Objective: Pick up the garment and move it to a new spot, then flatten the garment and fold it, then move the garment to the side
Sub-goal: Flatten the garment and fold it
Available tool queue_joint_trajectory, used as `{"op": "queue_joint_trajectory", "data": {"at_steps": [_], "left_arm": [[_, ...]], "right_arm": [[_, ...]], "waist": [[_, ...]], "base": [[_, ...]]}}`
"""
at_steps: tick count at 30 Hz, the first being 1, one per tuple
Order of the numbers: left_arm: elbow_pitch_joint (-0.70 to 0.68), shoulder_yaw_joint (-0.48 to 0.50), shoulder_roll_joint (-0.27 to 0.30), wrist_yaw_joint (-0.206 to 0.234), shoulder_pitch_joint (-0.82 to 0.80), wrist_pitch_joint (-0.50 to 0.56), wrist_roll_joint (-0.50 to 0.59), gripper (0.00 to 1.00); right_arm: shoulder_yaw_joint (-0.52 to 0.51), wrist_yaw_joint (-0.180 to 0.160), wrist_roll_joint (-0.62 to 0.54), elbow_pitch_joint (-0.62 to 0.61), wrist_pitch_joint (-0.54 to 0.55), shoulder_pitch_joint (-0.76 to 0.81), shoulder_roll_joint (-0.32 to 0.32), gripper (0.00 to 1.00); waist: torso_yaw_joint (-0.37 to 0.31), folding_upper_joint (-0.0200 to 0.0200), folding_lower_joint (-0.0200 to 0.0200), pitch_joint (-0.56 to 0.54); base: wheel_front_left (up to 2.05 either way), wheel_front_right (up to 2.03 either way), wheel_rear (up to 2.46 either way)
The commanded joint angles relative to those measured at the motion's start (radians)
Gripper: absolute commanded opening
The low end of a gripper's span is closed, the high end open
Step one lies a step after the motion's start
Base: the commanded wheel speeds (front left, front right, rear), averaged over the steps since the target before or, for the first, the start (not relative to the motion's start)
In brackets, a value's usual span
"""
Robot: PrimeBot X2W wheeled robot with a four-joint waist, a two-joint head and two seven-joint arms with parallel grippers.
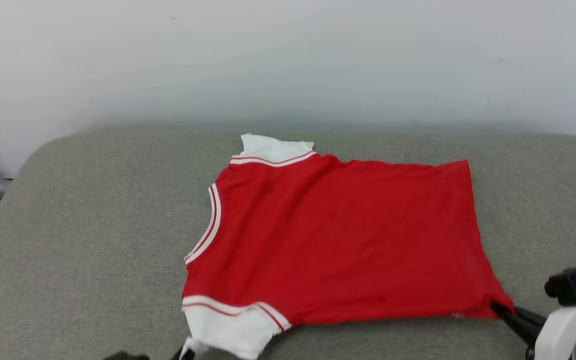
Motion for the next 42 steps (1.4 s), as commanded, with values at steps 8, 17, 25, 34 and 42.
{"op": "queue_joint_trajectory", "data": {"at_steps": [8,17,25,34,42], "left_arm": [[-0.022,-0.04,0.015,-0.017,0.126,0.049,-0.059,0.0],[-0.034,-0.066,0.031,-0.032,0.177,0.097,-0.094,0.0],[-0.031,-0.058,0.037,-0.032,0.076,0.074,-0.042,0.0],[0.04,-0.058,0.036,-0.097,-0.151,0.111,0.012,0.0],[0.15,-0.033,0.029,-0.158,-0.356,0.121,0.027,0.0]], "right_arm": [[-0.041,-0.001,0.025,-0.068,0.03,0.166,-0.048,0.0],[-0.135,-0.001,0.024,-0.135,0.045,0.339,-0.085,0.0],[-0.248,-0.001,-0.014,-0.163,0.082,0.367,-0.046,0.0],[-0.359,-0.001,-0.062,-0.21,0.159,0.313,-0.001,0.0],[-0.417,-0.001,-0.088,-0.235,0.224,0.229,0.023,0.0]], "waist": [[0.001,-0.0001,0.0003,-0.031],[0.001,-0.0001,0.0003,-0.037],[-0.002,-0.0001,0.0003,-0.028],[-0.025,-0.0001,0.0003,0.004],[-0.059,-0.0001,0.0003,0.087]], "base": [[0.0,0.0,0.0],[0.0,0.0,0.0],[0.0,0.0,0.0],[0.0,0.0,0.0],[0.0,0.0,0.0]]}}
